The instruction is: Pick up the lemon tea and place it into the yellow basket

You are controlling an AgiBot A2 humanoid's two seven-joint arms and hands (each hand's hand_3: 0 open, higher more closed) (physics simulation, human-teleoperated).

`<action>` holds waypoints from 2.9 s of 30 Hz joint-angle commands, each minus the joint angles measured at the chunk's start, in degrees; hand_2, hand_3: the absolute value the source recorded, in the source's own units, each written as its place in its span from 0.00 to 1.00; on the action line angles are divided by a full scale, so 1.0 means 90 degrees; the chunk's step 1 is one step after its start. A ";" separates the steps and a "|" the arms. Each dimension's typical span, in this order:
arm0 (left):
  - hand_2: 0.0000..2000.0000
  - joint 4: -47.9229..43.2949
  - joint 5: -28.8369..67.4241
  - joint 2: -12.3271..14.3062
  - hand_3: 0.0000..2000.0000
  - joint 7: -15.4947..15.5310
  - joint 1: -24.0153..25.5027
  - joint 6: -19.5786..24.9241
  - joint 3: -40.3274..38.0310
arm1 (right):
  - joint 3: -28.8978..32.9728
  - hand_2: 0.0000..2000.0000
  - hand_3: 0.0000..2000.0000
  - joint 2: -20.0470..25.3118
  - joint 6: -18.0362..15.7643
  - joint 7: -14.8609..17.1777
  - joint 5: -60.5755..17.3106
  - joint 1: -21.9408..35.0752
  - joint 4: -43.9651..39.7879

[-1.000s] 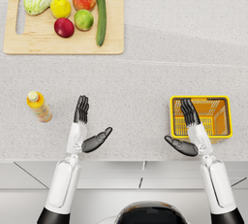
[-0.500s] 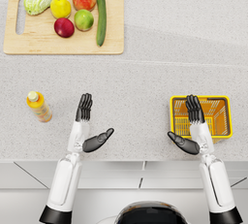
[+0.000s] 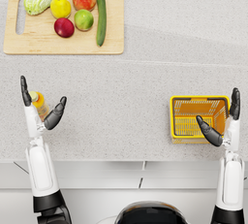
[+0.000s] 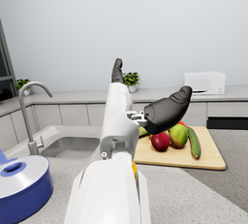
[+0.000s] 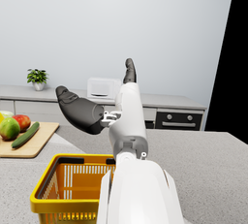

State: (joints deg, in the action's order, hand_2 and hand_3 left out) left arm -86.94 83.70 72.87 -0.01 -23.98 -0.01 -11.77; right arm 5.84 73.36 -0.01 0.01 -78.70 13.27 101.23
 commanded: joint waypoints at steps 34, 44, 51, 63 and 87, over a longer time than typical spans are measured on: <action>1.00 0.5710 0.0058 -0.0037 1.00 0.0044 -0.1604 0.0078 0.0153 | -0.0678 0.00 0.00 0.0343 0.0001 -0.0001 -0.0036 -0.0306 -0.0172; 1.00 0.0276 0.0054 0.0070 1.00 0.0009 -0.0577 0.0475 0.1927 | -0.2601 0.00 0.00 0.0893 0.0001 -0.0001 -0.0036 0.0396 -0.0662; 1.00 -0.0664 0.0054 0.0349 1.00 0.0022 -0.0711 0.0521 0.3347 | -0.3228 0.00 0.00 0.1402 0.0001 -0.0001 -0.0035 0.1049 -0.1517; 1.00 -0.1118 0.0056 0.0712 1.00 0.0027 -0.0628 0.0552 0.4689 | -0.3477 0.00 0.00 0.1725 -0.0057 0.0004 -0.0035 0.1302 -0.1656; 0.00 -0.1759 0.0052 -0.0017 0.00 0.0001 0.1023 0.0004 0.1311 | 0.1050 1.00 1.00 0.1632 -0.1235 -0.0020 -0.0032 0.1420 -0.1175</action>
State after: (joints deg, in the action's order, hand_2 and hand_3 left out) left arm -104.43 84.17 72.75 0.00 -14.29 0.02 1.45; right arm 11.03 88.05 -10.79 2.89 -78.97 25.82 90.88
